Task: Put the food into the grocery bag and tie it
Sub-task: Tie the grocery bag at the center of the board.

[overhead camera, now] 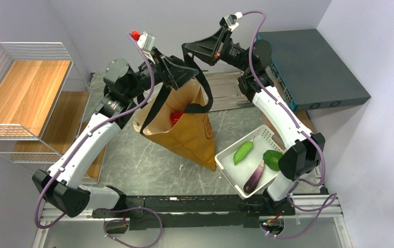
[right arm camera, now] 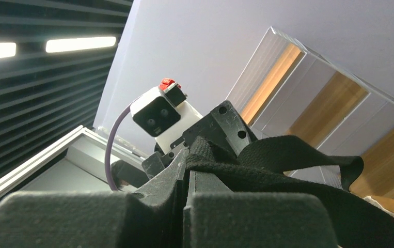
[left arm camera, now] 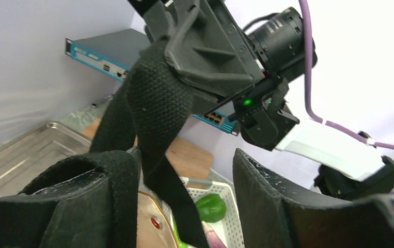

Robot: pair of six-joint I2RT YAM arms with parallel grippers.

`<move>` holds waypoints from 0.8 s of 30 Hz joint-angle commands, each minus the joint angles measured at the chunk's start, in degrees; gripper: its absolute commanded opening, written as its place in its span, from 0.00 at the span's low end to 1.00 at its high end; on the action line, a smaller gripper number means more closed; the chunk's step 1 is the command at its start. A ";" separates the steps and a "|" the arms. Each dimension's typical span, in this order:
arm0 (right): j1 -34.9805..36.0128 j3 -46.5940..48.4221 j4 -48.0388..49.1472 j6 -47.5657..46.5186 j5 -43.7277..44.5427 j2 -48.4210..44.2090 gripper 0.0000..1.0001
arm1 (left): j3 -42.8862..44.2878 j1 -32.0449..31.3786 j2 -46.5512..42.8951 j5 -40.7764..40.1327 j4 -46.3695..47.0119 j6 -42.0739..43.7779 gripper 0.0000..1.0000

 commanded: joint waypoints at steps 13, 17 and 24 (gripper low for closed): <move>-0.34 0.49 4.59 3.41 0.31 -3.75 0.00 | 1.69 -2.29 -0.08 -16.54 0.65 6.34 0.39; -0.59 -0.23 4.89 3.55 0.11 -4.07 0.00 | 3.31 -3.19 0.39 -18.37 0.85 7.66 0.07; -0.75 -0.79 5.46 3.27 -0.83 -4.01 0.00 | 4.28 -3.62 0.93 -18.17 1.75 6.35 0.00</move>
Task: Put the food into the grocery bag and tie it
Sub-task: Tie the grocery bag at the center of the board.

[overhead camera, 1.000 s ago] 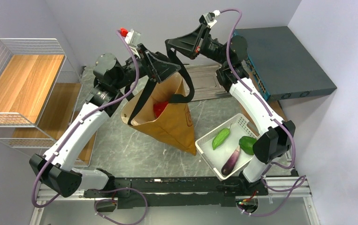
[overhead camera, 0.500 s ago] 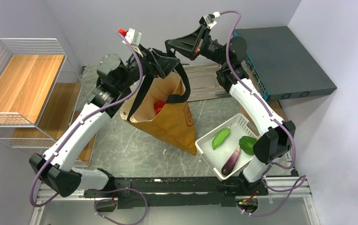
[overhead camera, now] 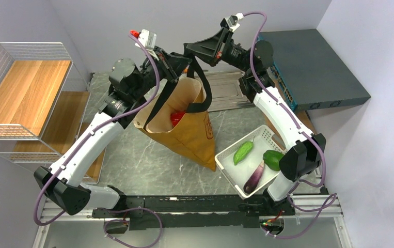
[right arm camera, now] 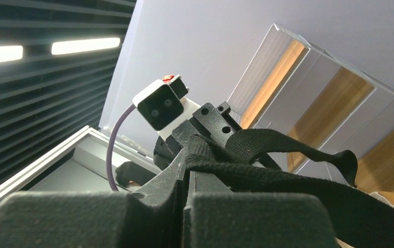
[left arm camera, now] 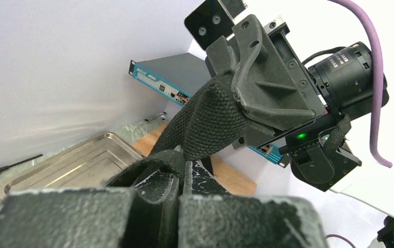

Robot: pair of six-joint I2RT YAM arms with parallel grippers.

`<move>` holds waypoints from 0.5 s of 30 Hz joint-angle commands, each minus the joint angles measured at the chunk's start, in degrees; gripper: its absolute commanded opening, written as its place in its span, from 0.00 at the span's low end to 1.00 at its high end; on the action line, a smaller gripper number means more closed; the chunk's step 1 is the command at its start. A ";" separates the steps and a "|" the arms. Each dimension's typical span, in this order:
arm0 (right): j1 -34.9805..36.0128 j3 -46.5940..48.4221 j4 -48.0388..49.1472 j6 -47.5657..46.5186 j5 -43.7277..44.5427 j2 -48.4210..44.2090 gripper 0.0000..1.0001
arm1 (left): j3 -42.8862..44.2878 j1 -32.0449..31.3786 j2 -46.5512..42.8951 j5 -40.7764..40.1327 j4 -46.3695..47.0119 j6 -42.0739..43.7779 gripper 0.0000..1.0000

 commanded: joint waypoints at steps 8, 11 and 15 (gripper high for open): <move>-2.14 1.49 -11.86 -13.91 -1.70 -5.91 0.48 | 17.63 -0.86 2.62 -4.72 -13.20 -2.09 0.00; -4.06 4.02 -21.64 -22.25 -1.88 -6.60 0.56 | 23.39 -0.86 4.14 -3.69 -17.60 -2.91 0.00; -6.87 5.18 -31.60 -29.90 -2.93 -7.58 0.60 | 25.92 -0.84 4.50 -3.01 -17.08 -5.17 0.00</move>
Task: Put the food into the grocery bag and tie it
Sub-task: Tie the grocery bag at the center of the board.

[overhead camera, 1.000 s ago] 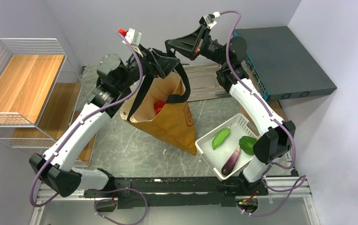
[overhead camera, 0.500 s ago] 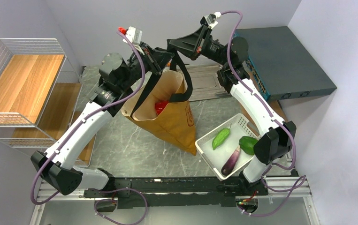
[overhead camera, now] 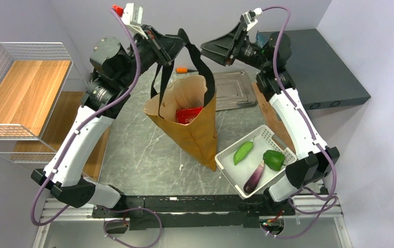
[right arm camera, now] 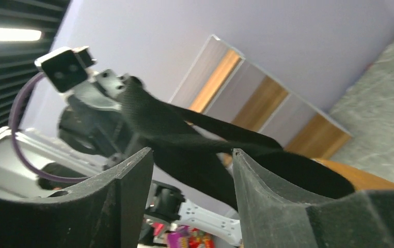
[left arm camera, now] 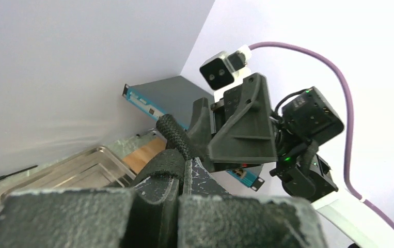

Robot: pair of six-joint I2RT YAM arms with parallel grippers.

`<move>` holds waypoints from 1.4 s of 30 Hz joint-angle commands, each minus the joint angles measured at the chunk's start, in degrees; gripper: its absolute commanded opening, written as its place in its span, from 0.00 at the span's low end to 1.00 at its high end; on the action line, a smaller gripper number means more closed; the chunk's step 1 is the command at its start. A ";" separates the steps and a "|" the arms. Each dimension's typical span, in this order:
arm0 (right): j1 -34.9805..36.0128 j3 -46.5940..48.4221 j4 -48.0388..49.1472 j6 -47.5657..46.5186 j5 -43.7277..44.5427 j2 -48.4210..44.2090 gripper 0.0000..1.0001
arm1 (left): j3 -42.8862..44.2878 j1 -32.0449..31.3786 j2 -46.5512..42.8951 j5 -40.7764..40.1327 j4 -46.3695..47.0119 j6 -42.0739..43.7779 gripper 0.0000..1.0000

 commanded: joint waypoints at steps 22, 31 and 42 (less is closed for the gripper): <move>-4.39 7.18 -34.36 -39.10 -0.33 -9.48 0.65 | 17.41 -0.34 8.98 3.22 2.82 -10.14 0.00; -0.66 15.05 -38.58 -44.48 6.86 -2.11 0.68 | 16.66 -0.50 8.46 3.73 4.56 -11.03 0.00; 4.28 20.42 -40.40 -45.67 7.63 1.84 0.57 | 16.65 -0.67 8.68 3.85 4.97 -11.14 0.00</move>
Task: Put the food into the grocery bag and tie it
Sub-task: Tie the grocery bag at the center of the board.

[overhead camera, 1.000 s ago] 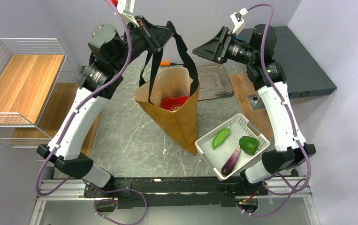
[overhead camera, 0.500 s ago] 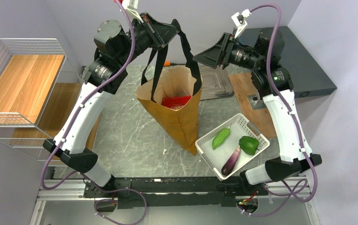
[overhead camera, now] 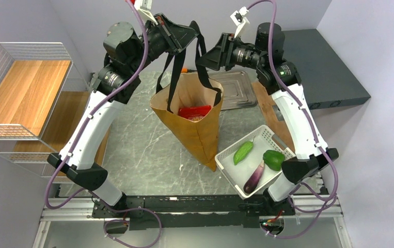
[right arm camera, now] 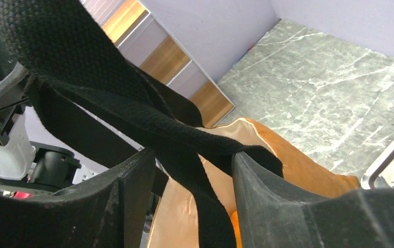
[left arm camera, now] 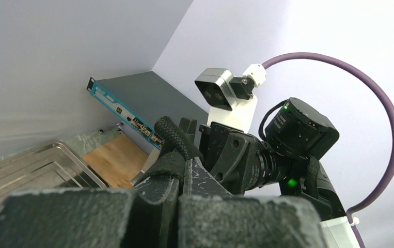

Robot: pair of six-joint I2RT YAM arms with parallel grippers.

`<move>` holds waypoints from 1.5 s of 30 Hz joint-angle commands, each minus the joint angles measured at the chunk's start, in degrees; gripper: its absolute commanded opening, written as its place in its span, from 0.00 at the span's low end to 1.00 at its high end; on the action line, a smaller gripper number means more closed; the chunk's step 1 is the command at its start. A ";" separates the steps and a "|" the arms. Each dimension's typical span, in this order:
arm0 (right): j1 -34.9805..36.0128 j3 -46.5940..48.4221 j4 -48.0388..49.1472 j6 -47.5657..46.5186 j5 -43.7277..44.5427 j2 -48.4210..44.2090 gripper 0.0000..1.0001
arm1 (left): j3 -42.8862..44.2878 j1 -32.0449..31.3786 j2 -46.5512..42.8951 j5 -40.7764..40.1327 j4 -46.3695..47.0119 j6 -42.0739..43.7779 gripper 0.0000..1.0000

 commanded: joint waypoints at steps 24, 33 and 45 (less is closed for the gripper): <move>4.14 1.86 15.34 11.09 -1.93 -0.06 0.34 | 5.92 -0.25 -0.78 1.58 6.79 0.77 0.00; 4.11 2.86 11.09 9.62 -1.85 -1.04 0.02 | 3.71 -0.04 -2.21 1.38 7.23 2.16 0.00; 4.16 -5.55 6.54 11.01 -3.61 -8.26 0.24 | 3.07 -0.03 -2.23 -0.04 7.08 5.59 0.00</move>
